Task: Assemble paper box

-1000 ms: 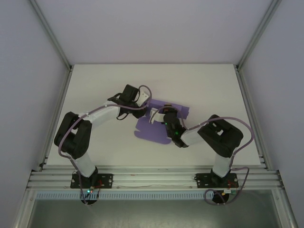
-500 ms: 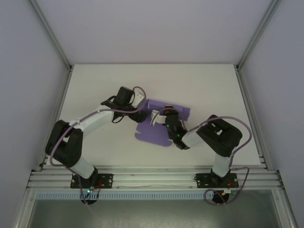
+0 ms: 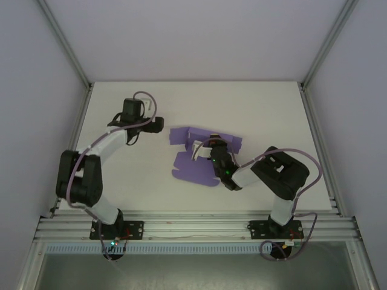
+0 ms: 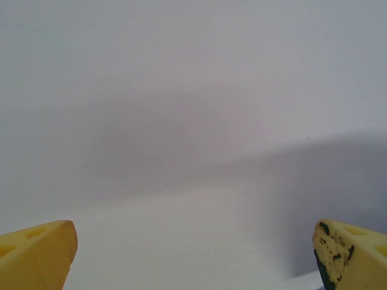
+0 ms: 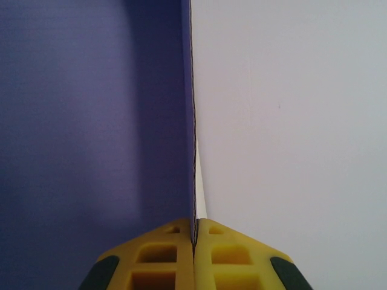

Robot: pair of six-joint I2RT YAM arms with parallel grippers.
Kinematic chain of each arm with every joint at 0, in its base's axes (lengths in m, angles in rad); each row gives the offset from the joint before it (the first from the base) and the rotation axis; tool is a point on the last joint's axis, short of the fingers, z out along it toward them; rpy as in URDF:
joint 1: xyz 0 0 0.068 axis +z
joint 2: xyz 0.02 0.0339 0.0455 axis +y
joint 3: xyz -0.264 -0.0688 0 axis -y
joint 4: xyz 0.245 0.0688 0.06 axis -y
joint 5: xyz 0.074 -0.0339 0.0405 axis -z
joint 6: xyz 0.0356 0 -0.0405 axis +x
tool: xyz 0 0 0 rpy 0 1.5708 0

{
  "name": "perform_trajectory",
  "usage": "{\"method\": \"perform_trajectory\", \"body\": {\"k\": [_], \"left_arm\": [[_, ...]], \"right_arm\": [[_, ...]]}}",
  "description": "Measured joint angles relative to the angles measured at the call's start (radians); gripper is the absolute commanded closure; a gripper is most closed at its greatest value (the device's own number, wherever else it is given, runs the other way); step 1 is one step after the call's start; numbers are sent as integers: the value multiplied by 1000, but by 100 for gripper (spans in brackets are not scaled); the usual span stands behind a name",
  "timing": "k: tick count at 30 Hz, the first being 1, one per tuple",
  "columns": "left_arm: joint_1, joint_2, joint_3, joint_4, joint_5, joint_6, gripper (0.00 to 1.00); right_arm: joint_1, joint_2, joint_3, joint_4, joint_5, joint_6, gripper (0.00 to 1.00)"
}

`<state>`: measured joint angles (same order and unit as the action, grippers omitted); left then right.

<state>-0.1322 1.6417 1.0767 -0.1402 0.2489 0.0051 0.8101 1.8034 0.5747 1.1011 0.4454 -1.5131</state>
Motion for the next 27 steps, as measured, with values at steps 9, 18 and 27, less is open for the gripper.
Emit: {"method": "perform_trajectory", "body": {"k": [9, 18, 27], "left_arm": [[-22, 114, 23, 26, 170, 52, 16], [-120, 70, -46, 50, 276, 92, 20], [-229, 11, -235, 180, 263, 34, 22]], "right_arm": [[3, 0, 0, -1, 8, 0, 100], [8, 0, 0, -8, 18, 0, 100], [10, -43, 0, -54, -6, -26, 100]]}}
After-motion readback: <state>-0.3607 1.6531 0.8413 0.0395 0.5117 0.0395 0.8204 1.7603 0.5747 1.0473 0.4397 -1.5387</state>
